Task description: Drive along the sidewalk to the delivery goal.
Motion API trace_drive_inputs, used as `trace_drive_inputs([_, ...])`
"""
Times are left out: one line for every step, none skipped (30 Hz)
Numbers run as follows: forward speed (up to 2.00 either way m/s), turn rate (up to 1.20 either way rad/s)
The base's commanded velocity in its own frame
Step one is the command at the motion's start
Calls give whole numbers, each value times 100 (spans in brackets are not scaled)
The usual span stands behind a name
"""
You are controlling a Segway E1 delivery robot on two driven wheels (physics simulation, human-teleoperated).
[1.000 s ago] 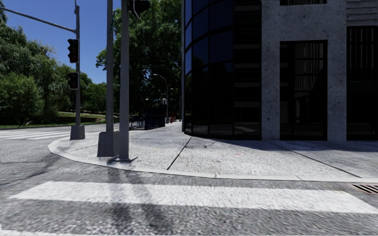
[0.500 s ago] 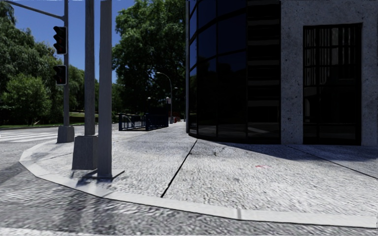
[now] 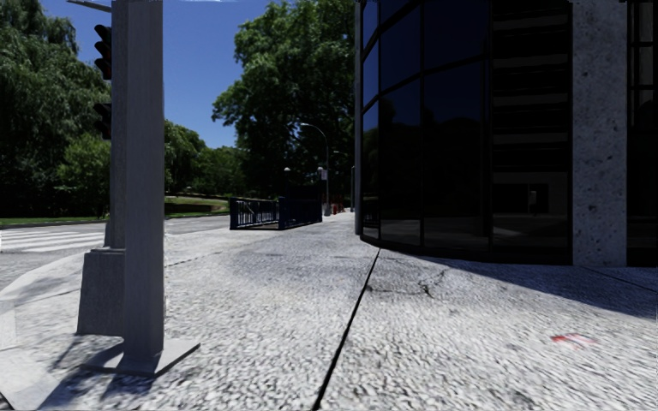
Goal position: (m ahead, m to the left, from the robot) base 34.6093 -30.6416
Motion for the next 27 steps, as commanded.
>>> trace_drive_inputs([200, 28])
trace_drive_inputs([200, 27])
trace_drive_inputs([200, 27])
trace_drive_inputs([200, 27])
trace_drive_inputs([200, 27])
trace_drive_inputs([200, 27])
trace_drive_inputs([200, 19])
trace_drive_inputs([200, 19])
trace_drive_inputs([200, 5])
trace_drive_inputs([200, 0])
trace_drive_inputs([200, 0])
trace_drive_inputs([200, 0])
trace_drive_inputs([200, 0])
trace_drive_inputs([200, 0])
trace_drive_inputs([200, 0])
trace_drive_inputs([200, 0])
trace_drive_inputs([200, 0])
trace_drive_inputs([200, 0])
trace_drive_inputs([200, 0])
trace_drive_inputs([200, 0])
trace_drive_inputs([200, 0])
trace_drive_inputs([200, 0])
trace_drive_inputs([200, 0])
trace_drive_inputs([200, 0])
trace_drive_inputs([200, 0])
trace_drive_inputs([200, 0])
trace_drive_inputs([200, 0])
